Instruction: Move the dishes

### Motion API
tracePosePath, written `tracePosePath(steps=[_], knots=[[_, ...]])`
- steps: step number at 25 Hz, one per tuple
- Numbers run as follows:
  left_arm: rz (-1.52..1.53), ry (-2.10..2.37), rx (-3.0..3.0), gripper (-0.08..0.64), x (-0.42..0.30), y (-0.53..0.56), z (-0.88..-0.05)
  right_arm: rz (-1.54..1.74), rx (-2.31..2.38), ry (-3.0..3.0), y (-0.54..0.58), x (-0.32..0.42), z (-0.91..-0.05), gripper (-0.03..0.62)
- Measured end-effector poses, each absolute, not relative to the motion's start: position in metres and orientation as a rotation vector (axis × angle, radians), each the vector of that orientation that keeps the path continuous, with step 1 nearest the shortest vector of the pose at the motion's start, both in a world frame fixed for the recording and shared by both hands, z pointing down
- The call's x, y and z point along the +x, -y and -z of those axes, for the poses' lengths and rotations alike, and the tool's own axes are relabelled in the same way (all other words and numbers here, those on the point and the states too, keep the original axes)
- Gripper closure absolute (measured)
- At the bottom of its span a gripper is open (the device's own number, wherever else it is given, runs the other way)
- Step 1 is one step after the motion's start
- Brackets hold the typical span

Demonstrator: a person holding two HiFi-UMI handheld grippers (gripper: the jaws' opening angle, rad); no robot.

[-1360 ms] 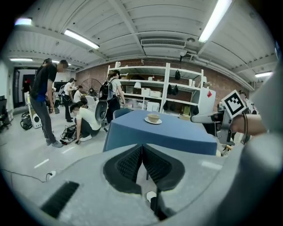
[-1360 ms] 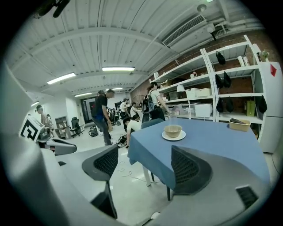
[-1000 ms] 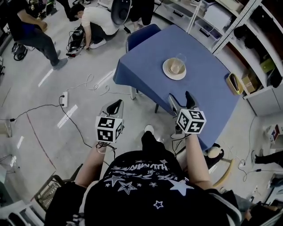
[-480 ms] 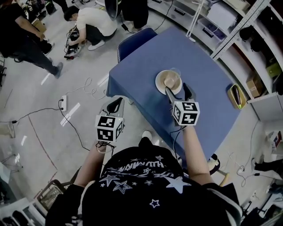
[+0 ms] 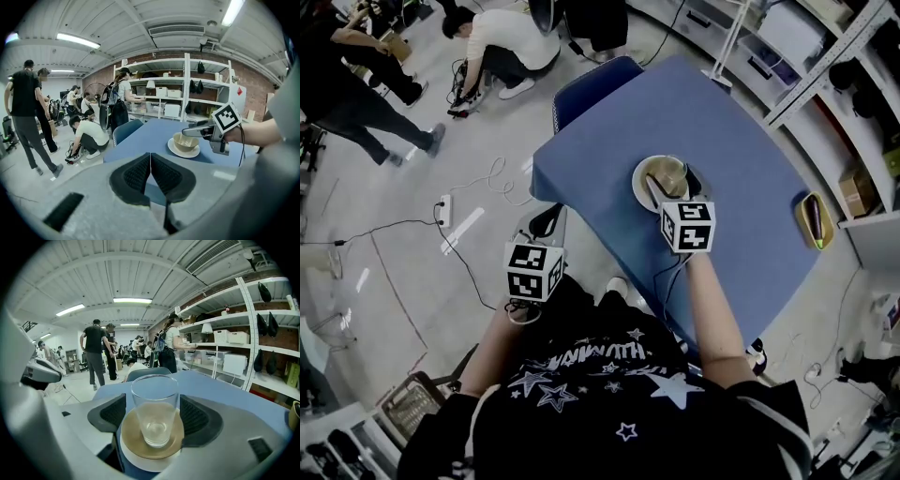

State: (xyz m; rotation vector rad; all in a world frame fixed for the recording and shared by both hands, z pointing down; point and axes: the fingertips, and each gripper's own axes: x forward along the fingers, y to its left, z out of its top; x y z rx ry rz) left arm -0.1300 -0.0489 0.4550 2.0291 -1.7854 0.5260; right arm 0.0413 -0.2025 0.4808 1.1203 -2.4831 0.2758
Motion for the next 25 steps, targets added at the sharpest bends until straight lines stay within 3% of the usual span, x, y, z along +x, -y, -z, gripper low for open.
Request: tracePosePath(steps=[3,8,25], knots=[[-0.535,1.766,2.028,0.538,-0.136,0.053,-0.459,-0.262,1.129,2.459,0.208,0.036,-0.484,0.242],[-0.557,1.697,2.085,0.538,-0.143,0.078,-0.462,-0.261,1.164,2.427,0.215,0.031,-0.486,0.311],[-0.582,1.329,2.391,0.538,-0.132,0.223,-0.469,-0.385,1.338,2.369,0.230,0.033,-0.452,0.313]])
